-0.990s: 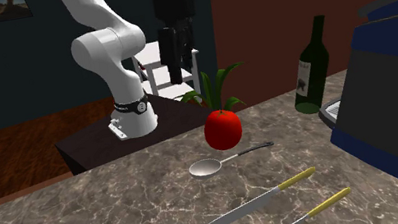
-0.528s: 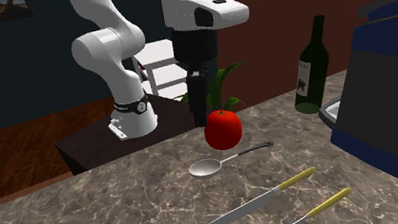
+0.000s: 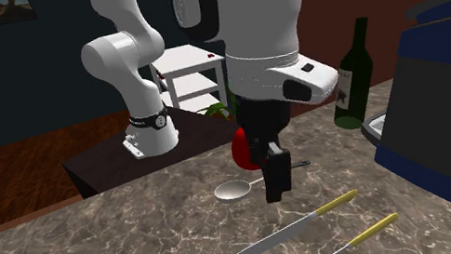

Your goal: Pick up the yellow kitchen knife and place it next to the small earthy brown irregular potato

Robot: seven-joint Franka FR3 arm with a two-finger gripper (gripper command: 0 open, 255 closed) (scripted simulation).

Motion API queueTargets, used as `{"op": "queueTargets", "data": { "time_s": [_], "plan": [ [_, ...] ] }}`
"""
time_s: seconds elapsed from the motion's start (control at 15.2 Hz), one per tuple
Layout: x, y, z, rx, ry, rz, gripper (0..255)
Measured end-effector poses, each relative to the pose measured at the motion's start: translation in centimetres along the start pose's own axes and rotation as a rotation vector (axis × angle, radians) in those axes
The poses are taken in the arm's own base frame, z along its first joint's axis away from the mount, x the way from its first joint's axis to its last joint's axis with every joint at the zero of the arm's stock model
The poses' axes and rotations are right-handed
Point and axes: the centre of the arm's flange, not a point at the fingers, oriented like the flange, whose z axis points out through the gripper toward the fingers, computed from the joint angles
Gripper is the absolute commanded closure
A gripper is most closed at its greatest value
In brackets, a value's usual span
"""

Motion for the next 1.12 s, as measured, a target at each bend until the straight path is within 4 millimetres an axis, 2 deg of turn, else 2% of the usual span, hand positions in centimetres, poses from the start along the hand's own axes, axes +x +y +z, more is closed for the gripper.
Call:
{"op": "queueTargets", "data": {
  "time_s": [0.53,0.66,0.86,1.12],
  "plan": [
    [5.6,6.3,6.2,0.000,0.015,-0.193,0],
    [7.7,7.5,7.8,0.000,0.018,-0.241,0],
    [8.1,8.4,9.5,0.001,0.021,-0.271,0],
    [8.4,8.5,11.6,0.001,0.021,-0.275,0]
  ]
}}
